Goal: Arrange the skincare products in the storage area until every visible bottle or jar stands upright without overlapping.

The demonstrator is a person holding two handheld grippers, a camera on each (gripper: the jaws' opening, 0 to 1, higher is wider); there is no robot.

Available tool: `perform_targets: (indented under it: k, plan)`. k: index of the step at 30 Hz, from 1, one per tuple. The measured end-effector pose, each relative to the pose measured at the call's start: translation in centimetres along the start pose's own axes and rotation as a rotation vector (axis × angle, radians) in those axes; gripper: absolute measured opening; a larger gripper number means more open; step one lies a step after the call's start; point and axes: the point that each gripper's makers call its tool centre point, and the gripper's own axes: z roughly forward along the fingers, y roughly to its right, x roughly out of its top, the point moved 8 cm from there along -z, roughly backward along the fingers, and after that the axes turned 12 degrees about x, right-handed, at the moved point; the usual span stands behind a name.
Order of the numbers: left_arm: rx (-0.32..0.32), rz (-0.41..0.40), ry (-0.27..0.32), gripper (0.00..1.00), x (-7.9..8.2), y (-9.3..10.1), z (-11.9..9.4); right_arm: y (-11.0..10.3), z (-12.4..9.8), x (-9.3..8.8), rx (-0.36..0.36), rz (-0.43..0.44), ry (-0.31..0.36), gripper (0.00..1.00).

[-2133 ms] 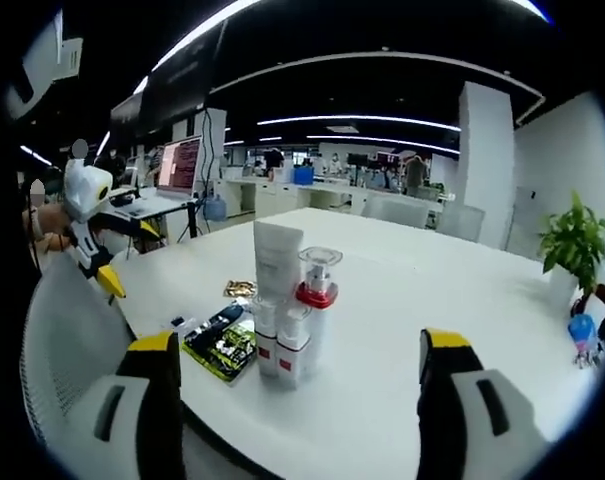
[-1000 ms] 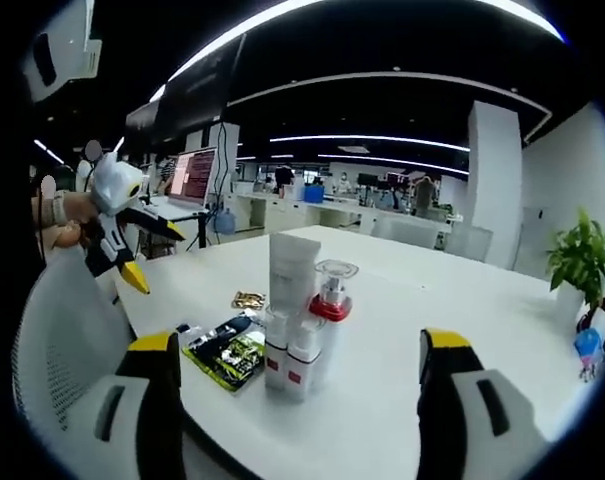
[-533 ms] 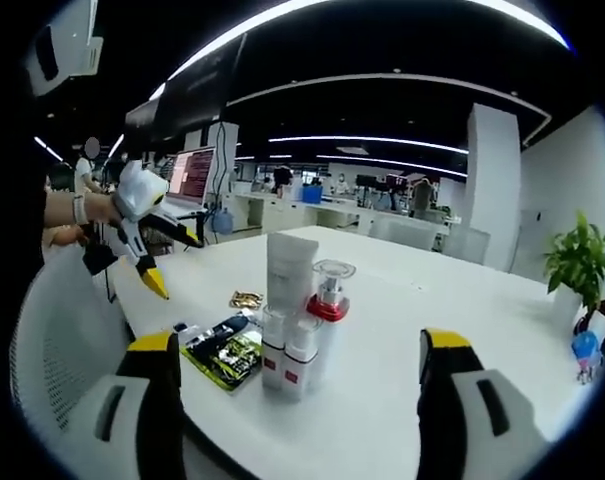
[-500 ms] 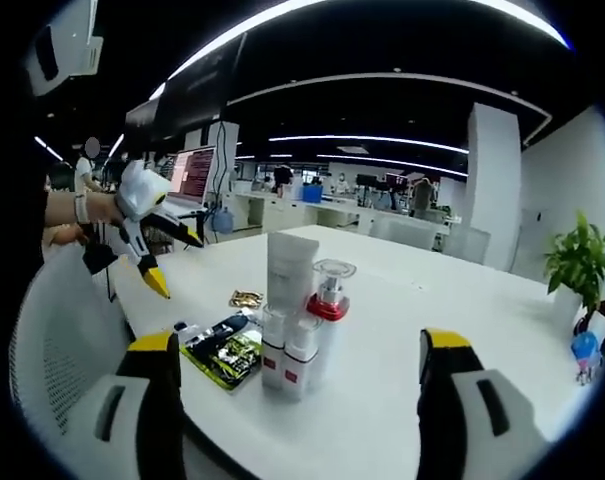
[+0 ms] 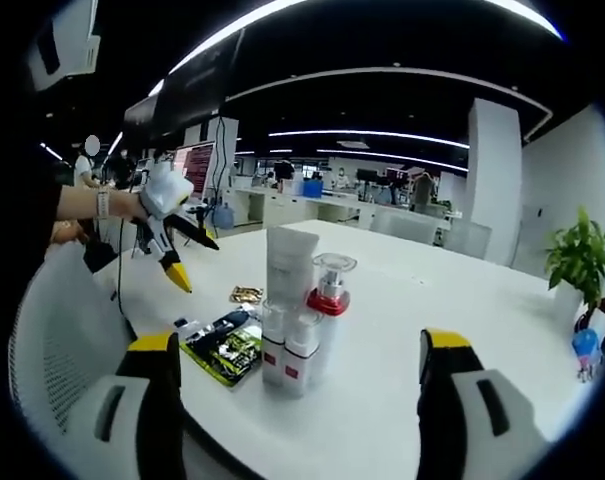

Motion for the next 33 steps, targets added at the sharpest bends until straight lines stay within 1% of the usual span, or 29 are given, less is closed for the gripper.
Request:
perform_targets:
  k: [5, 10, 11, 16, 20, 24, 26, 30, 31, 33]
  plan:
    - [-0.002, 0.023, -0.011, 0.93, 0.6, -0.5, 1.0, 0.0, -0.1, 0.0, -0.003, 0.0, 0.002, 0.99]
    - [-0.008, 0.028, -0.031, 0.92, 1.1, -1.0, 2.4, 0.0, 0.0, -0.1, -0.001, 0.0, -0.009, 0.99]
    - [-0.015, 0.024, -0.038, 0.91, 1.1, -1.5, 3.0, 0.0, 0.0, -0.1, -0.002, -0.001, -0.01, 0.99]
    - [-0.023, 0.035, -0.057, 0.88, 1.2, -1.7, 4.4, 0.2, -0.1, -0.2, -0.009, -0.004, -0.009, 0.99]
    - [-0.04, 0.04, -0.072, 0.84, 1.3, -2.0, 5.3, 0.3, -0.1, -0.2, -0.012, -0.002, -0.01, 0.99]
    - [-0.058, 0.042, -0.084, 0.77, 1.7, -1.7, 5.5, 0.4, -0.1, -0.2, -0.013, -0.002, -0.011, 0.99]
    - [-0.061, 0.047, -0.09, 0.74, 1.6, -1.7, 5.9, 0.4, -0.1, -0.3, -0.01, -0.001, -0.013, 0.99]
    - [-0.074, 0.056, -0.105, 0.7, 1.4, -1.7, 6.6, 0.4, -0.1, -0.3, -0.012, -0.001, -0.014, 0.99]
    - [-0.077, 0.06, -0.111, 0.68, 1.4, -2.1, 7.1, 0.4, -0.1, -0.3, -0.016, -0.003, -0.017, 0.99]
    - [-0.076, 0.065, -0.117, 0.67, 1.4, -1.9, 7.0, 0.4, -0.1, -0.3, -0.014, -0.001, -0.017, 0.99]
